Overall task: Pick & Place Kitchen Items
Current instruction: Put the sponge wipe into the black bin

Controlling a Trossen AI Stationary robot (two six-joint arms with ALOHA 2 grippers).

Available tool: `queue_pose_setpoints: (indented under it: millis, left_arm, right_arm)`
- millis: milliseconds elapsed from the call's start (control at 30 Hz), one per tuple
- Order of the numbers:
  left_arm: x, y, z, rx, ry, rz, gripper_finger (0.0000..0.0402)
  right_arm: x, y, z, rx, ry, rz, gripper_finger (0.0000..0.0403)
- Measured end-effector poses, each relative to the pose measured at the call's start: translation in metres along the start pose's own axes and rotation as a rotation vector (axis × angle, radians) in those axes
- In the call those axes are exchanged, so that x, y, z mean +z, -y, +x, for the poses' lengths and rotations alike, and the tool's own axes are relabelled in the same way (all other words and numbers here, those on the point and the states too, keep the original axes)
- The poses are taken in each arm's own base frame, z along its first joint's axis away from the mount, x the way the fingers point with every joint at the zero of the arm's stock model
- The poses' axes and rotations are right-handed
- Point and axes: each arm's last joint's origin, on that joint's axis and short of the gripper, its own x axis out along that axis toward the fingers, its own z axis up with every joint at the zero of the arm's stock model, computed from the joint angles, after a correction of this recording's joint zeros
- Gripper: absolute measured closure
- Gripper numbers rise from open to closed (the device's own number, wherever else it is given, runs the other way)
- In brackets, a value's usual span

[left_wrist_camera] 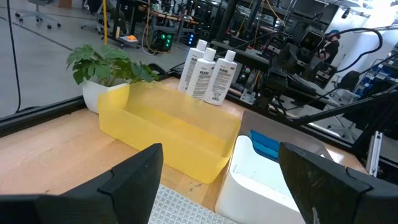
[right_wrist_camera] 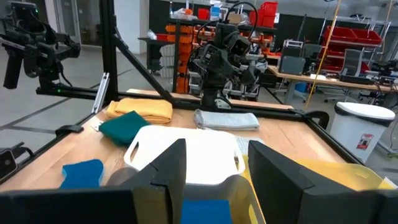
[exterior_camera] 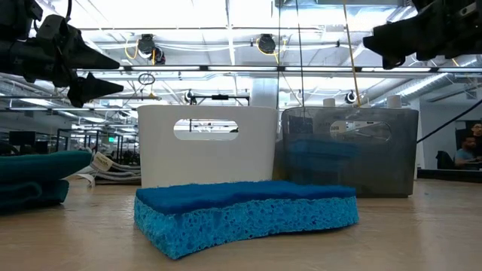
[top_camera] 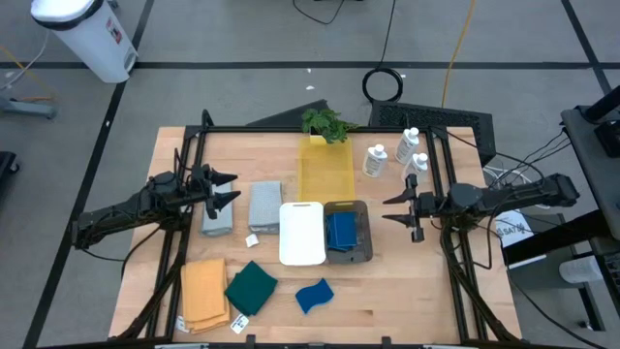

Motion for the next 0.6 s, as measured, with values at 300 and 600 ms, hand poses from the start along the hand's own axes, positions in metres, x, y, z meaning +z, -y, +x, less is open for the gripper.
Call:
queue_pose_setpoints:
  millis: [300, 600]
  left_arm:
    - [0.000, 0.000, 0.000, 0.000, 0.000, 0.000, 0.0078]
    - [0.000, 0.000, 0.000, 0.000, 0.000, 0.000, 0.0078]
  right_arm:
    - [-0.001, 0.001, -0.005, 0.000, -0.010, 0.000, 0.0261]
    - [-0.003, 0.001, -0.012, 0.001, -0.033, -0.001, 0.0261]
